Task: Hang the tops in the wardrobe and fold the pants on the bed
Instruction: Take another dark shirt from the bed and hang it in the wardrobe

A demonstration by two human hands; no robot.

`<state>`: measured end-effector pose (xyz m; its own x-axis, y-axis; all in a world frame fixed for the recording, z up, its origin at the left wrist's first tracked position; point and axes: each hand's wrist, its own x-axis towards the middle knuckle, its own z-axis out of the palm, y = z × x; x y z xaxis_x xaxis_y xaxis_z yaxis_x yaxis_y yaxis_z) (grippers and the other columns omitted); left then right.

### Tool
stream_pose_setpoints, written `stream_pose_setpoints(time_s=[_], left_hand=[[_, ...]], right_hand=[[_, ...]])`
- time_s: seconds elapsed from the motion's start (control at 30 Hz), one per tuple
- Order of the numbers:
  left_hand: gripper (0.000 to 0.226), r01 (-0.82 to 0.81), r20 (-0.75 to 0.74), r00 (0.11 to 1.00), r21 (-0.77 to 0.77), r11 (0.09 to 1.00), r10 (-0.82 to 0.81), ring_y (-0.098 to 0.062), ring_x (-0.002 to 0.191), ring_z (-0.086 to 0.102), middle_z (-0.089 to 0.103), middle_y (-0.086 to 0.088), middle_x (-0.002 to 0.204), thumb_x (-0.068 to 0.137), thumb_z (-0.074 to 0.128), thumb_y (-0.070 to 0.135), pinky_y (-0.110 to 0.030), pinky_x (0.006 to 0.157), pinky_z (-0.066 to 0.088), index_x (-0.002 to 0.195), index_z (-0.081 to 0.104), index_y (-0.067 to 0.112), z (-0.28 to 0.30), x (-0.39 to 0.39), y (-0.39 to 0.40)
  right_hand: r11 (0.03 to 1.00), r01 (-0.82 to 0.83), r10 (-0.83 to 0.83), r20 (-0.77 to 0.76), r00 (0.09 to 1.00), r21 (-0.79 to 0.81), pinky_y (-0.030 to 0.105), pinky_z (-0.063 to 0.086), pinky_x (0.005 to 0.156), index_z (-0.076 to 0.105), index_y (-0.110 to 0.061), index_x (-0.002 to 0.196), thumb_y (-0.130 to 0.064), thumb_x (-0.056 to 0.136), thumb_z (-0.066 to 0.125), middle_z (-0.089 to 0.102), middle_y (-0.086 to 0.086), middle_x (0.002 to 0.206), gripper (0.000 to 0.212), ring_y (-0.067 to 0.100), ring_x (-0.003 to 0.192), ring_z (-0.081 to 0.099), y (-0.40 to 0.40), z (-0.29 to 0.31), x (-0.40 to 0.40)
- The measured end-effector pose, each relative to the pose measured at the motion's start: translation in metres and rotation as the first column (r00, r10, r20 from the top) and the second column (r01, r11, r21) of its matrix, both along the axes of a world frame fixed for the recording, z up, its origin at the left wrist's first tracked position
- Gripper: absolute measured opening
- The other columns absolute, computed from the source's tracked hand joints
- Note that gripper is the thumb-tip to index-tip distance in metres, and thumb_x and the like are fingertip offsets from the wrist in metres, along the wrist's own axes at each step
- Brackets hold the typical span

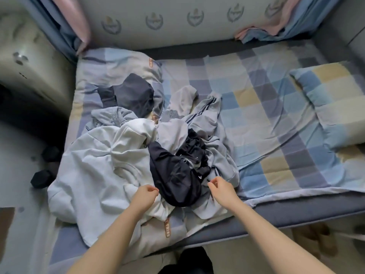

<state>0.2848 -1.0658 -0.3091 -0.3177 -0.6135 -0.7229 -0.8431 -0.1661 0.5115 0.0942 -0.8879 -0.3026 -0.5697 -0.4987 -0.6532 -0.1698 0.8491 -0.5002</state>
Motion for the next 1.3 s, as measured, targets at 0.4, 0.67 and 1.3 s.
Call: stream_pose_setpoints(time_s=[0.4, 0.67, 1.3], left_hand=[[0.021, -0.163, 0.022, 0.986, -0.006, 0.987, 0.164, -0.020, 0.088, 0.057, 0.057, 0.000, 0.090, 0.083, 0.068, 0.007, -0.028, 0.075, 0.045, 0.097, 0.052, 0.013, -0.122, -0.048, -0.032], [0.016, -0.520, -0.128, 0.818, 0.253, 0.816, 0.561, -0.027, 0.086, 0.073, 0.048, -0.007, 0.080, 0.090, 0.042, -0.008, -0.040, 0.081, 0.054, 0.101, 0.046, 0.003, -0.100, -0.059, -0.001], [0.014, -0.417, -0.487, 0.459, 0.621, 0.664, 0.744, -0.017, 0.064, 0.071, 0.074, -0.007, 0.077, 0.094, 0.059, 0.013, -0.027, 0.051, 0.057, 0.101, 0.067, 0.005, 0.166, -0.138, 0.000]], right_hand=[[0.960, -0.275, 0.279, 0.170, 0.945, -0.043, 0.038, 0.033, 0.111, 0.004, -0.029, 0.153, -0.030, 0.092, 0.060, 0.024, 0.004, 0.156, 0.083, 0.026, 0.139, 0.033, -0.080, -0.162, -0.038], [0.956, -0.291, 0.280, 0.195, 0.940, 0.027, 0.031, 0.035, 0.070, 0.049, -0.010, 0.078, -0.023, 0.096, 0.052, 0.055, 0.007, 0.076, 0.023, 0.025, 0.082, 0.053, -0.064, -0.165, -0.020], [0.397, 0.577, -0.033, 0.618, 0.786, -0.713, 0.024, 0.053, 0.074, 0.066, -0.008, 0.097, -0.009, 0.088, 0.051, 0.071, 0.004, 0.091, 0.018, 0.015, 0.089, 0.066, -0.010, 0.243, -0.056]])
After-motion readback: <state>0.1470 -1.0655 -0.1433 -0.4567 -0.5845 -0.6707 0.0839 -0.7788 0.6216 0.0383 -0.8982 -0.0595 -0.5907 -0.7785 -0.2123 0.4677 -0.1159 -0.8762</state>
